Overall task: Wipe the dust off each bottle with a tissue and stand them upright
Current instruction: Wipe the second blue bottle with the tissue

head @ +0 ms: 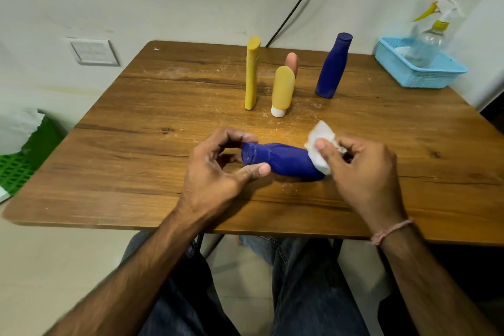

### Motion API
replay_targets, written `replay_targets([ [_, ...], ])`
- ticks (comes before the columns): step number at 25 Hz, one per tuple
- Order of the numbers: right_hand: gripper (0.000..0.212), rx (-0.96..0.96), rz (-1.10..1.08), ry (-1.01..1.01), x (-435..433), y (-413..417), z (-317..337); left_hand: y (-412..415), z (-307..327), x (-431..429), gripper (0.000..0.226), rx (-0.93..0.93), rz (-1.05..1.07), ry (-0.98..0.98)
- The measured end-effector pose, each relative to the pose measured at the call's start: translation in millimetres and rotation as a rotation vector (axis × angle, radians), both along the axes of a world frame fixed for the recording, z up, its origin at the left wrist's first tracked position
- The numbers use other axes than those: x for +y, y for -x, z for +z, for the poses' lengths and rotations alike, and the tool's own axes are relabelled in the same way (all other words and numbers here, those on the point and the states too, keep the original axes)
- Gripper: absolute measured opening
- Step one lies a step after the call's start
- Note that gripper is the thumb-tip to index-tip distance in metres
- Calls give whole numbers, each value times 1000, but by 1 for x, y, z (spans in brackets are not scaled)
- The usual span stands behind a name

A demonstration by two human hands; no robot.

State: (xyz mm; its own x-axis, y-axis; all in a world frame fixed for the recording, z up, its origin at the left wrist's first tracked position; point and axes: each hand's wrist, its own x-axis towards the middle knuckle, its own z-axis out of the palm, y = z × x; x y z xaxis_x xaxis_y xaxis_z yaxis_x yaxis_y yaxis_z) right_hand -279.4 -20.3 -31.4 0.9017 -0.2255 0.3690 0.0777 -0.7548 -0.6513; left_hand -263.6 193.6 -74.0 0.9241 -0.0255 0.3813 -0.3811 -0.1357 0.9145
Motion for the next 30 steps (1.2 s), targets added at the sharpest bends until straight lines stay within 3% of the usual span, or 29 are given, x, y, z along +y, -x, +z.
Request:
replay_targets([
  [3,17,-262,136,42,37,18,8,2,16,-13,44,-150,28,-69],
  [7,19,-535,202,-76,41,21,40,1,36,-19,43,-262,136,-196],
  [12,28,-538,483,506,45,13,37,0,59,-16,24,-233,136,-286],
  [15,26,-523,619,485,35,14,40,2,60,-18,37,-200,141,-298],
  [19,15,-383,411,-110,24,19,54,-6,64,-21,37,-151,180,-292],
  [23,16,-4,152,-968,6,6,42,-45,85,-3,38,-123,328,-304],
  [26,23,212,44,-1487,-12,-12,31,-86,103,15,40,-92,401,-374],
  [28,29,261,83,-1615,-22,-20,27,-115,108,24,42,-63,417,-390],
  [30,34,280,114,-1580,-22,-26,21,-137,108,28,44,-46,439,-366],
])
